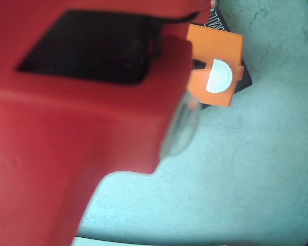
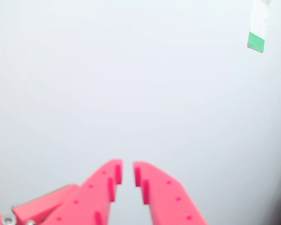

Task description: Grab the white handle of the orange box

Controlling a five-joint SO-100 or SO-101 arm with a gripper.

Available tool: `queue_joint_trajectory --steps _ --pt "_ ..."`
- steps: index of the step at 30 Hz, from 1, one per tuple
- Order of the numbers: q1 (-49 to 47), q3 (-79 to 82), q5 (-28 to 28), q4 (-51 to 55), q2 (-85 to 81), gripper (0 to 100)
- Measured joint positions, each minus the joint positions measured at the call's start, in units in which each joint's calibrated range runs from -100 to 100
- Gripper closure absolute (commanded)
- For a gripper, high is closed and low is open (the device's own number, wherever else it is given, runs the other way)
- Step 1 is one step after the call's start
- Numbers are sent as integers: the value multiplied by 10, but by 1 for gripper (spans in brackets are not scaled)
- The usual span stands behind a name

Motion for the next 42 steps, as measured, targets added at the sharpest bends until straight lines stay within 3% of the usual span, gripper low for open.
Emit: queue_joint_trajectory --steps 6,16,23,33,42 --pt "-14 -114 0 27 -5 97" --pt "-20 -131 0 27 1 96" --pt "-17 -171 0 -68 8 67" --pt "-10 -420 7 -251 155 72" --pt "-27 -626 99 -308 239 73"
